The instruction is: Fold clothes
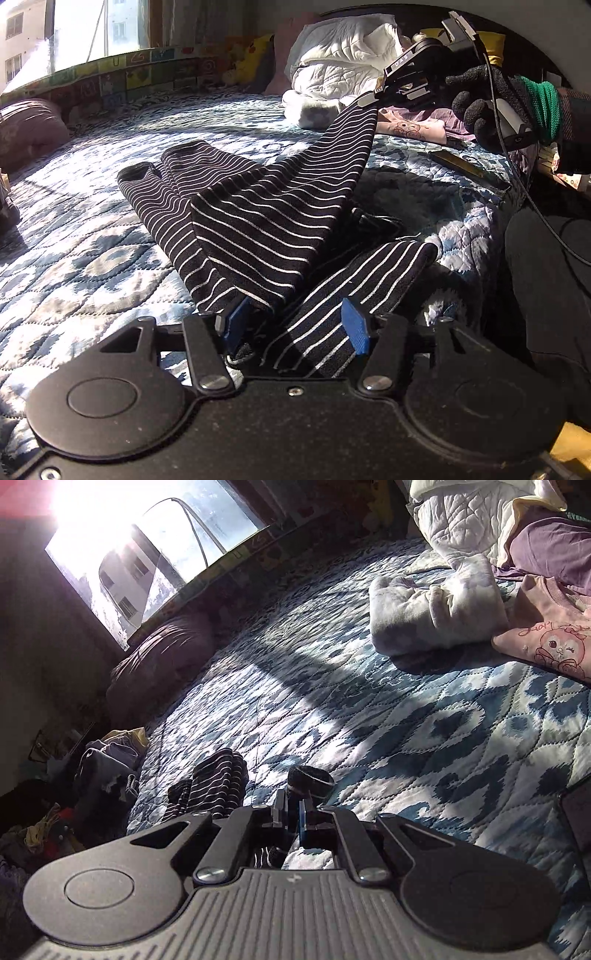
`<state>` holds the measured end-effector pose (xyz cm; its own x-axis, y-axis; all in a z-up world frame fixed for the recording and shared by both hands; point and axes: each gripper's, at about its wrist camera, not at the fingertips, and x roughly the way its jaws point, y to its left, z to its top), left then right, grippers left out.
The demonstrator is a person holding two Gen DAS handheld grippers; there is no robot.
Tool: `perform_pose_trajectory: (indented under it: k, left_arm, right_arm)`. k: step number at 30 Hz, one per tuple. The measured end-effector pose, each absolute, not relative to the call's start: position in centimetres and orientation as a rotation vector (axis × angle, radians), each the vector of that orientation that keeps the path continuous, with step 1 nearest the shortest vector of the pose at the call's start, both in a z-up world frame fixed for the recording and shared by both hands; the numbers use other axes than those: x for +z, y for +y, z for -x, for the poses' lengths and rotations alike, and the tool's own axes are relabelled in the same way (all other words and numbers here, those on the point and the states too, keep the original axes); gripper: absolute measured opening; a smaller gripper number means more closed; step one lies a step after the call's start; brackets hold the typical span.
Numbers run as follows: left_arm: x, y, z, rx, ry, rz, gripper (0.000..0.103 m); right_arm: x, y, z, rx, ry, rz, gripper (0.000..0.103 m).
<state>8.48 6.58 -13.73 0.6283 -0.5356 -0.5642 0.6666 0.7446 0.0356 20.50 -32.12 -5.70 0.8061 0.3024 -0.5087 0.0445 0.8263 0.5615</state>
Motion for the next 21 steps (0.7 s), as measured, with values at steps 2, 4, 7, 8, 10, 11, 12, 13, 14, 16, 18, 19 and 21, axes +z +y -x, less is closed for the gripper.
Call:
perform_pose_trajectory:
  k: [2,4,7,8,10,11,12,13,14,16,18,19,21]
  left_arm:
    - [-13.4,7.2,-8.1,-0.698,0.541,-0.256,0.053]
    - [-12.6,8.5,-7.8,-0.711,0.516,-0.212,0.054]
    - [-11.3,10.4,-7.2,-0.730,0.479,-0.147,0.054]
    - [-10.8,11.0,-7.0,-0.736,0.467,-0.125,0.054]
    - [-11.1,10.6,-7.2,-0.714,0.472,-0.132,0.053]
    - [-11.2,10.4,-7.3,-0.712,0.472,-0.128,0.051]
    - [-11.3,10.2,-7.5,-0.709,0.473,-0.124,0.048]
    - [-11.4,9.8,-7.8,-0.709,0.479,-0.113,0.044]
    - [-11.7,9.4,-8.1,-0.711,0.493,-0.108,0.044]
    - [-12.7,7.8,-8.6,-0.718,0.549,-0.152,0.044]
    - [-13.9,6.5,-8.8,-0.722,0.597,-0.221,0.047]
    - [-13.7,6.5,-8.8,-0.731,0.592,-0.224,0.051]
    - [-12.8,7.6,-8.7,-0.740,0.576,-0.178,0.051]
  right_arm:
    - [-4.8,-31.7,-21.0,0.142,0.625,-0.568,0.007]
    - [-3.9,-31.1,-21.5,0.145,0.629,-0.539,0.007]
    - [-2.9,-30.2,-22.4,0.147,0.639,-0.495,0.007]
    - [-2.8,-30.0,-22.6,0.146,0.644,-0.486,0.007]
    - [-2.7,-29.5,-23.0,0.135,0.654,-0.463,0.007]
    - [-2.8,-29.4,-23.0,0.133,0.658,-0.461,0.007]
    - [-2.9,-29.3,-23.0,0.131,0.661,-0.459,0.007]
    - [-3.1,-29.2,-22.9,0.128,0.663,-0.457,0.007]
    - [-3.2,-29.1,-22.9,0.125,0.666,-0.455,0.007]
    - [-3.7,-29.0,-22.7,0.127,0.675,-0.460,0.007]
    - [-4.2,-28.8,-22.5,0.131,0.685,-0.456,0.007]
    - [-4.4,-28.8,-22.4,0.135,0.690,-0.457,0.007]
    - [-4.8,-28.7,-22.2,0.140,0.695,-0.450,0.007]
